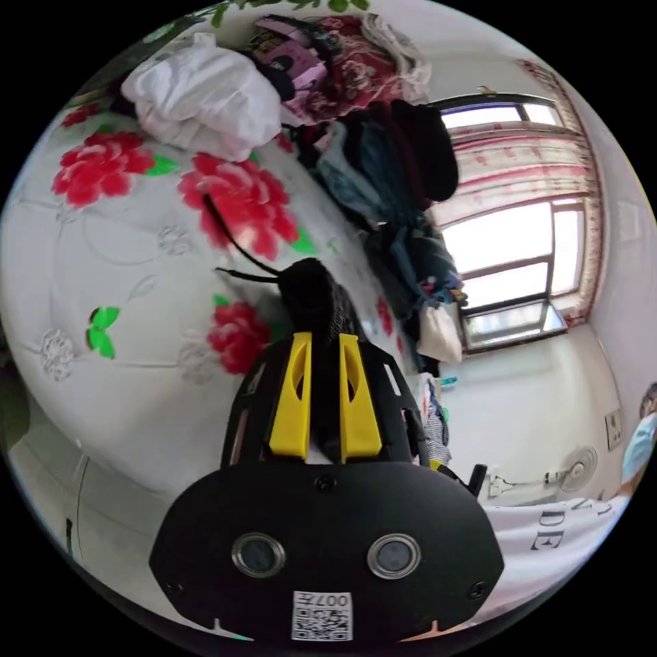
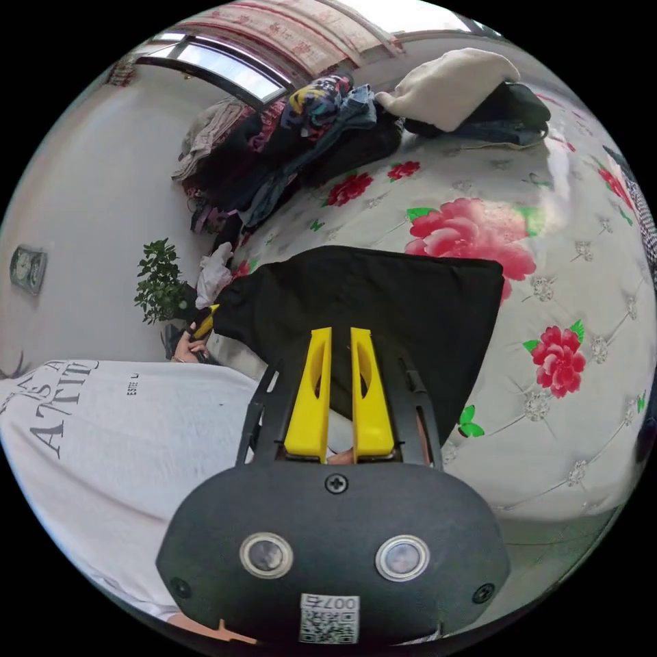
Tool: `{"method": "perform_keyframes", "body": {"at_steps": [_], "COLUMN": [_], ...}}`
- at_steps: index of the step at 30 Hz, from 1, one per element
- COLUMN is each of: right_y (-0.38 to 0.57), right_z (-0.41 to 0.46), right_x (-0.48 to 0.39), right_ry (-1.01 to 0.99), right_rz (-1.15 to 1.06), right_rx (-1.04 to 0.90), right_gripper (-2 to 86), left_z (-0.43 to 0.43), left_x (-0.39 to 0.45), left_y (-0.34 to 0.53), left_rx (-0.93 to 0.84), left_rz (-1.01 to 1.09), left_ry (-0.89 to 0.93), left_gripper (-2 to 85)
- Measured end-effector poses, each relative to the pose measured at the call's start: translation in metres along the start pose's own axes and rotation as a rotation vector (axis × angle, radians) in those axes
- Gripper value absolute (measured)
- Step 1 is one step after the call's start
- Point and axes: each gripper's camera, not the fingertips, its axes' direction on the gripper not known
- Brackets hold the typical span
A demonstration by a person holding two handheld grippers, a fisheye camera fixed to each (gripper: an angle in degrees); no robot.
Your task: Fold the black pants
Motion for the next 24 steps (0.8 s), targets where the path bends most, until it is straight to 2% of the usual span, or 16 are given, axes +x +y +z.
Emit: {"method": "perform_keyframes", "body": {"at_steps": [5, 8, 10, 12, 13, 16, 18, 24], "right_y": [0.022, 0.04, 0.057, 0.071, 0.079, 0.097, 0.107, 0.116], "right_z": [-0.038, -0.058, -0.072, -0.081, -0.084, -0.088, -0.088, -0.07], "right_x": [0.023, 0.037, 0.048, 0.058, 0.065, 0.083, 0.093, 0.123], "right_ry": [0.007, 0.023, 0.018, 0.006, -0.007, -0.047, -0.088, -0.169], "right_rz": [0.111, 0.174, 0.23, 0.285, 0.322, 0.401, 0.439, 0.502], "right_rx": [0.138, 0.214, 0.289, 0.345, 0.373, 0.411, 0.419, 0.34], "right_gripper": [3.3, 3.3, 3.6, 4.1, 4.5, 5.9, 6.8, 10.1], "left_z": [0.041, 0.092, 0.149, 0.201, 0.236, 0.29, 0.293, 0.273], "left_x": [0.145, 0.242, 0.301, 0.324, 0.328, 0.315, 0.299, 0.205], "left_y": [0.006, 0.042, 0.093, 0.139, 0.168, 0.209, 0.213, 0.166], "left_rx": [-0.137, -0.313, -0.5, -0.655, -0.78, -0.947, -0.919, -0.739], "left_rz": [0.469, 0.754, 0.949, 1.02, 1.019, 0.927, 0.881, 0.657], "left_ry": [0.176, 0.349, 0.447, 0.505, 0.526, 0.466, 0.423, 0.034], "left_gripper": [5.7, 5.9, 6.5, 7.3, 7.8, 10.3, 10.7, 11.0]}}
